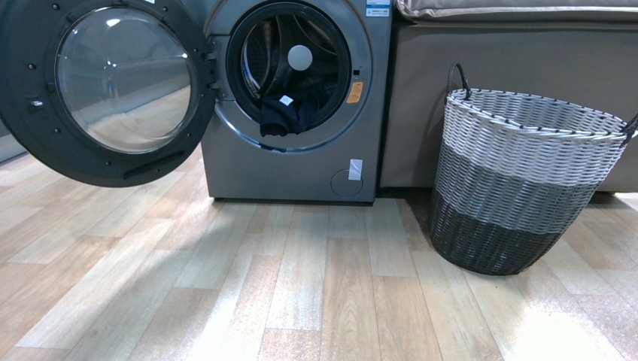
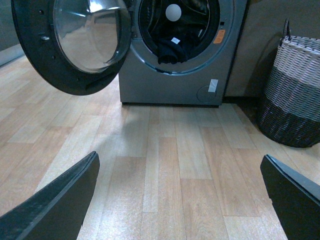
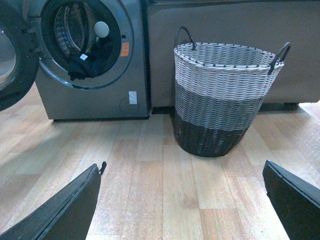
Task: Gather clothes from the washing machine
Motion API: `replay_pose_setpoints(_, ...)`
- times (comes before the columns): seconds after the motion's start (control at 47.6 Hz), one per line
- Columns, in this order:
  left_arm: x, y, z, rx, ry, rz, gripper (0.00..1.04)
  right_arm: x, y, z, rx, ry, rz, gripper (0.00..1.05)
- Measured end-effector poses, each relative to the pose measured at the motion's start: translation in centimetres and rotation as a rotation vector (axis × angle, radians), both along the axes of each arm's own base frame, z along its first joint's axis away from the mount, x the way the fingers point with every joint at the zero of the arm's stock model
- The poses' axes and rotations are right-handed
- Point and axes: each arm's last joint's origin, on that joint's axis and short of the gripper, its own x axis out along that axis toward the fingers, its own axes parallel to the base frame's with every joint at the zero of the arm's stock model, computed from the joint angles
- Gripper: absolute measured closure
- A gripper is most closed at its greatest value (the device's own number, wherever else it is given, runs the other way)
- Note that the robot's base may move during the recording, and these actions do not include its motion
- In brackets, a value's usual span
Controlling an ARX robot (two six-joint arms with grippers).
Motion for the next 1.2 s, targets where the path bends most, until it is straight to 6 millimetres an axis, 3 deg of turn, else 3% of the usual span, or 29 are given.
replay_pose_setpoints(1.198, 0.00, 0.00, 0.00, 0.000, 0.000, 0.000, 0.06, 0.00, 0.00, 0.00, 0.000, 0.000, 0.000, 0.08)
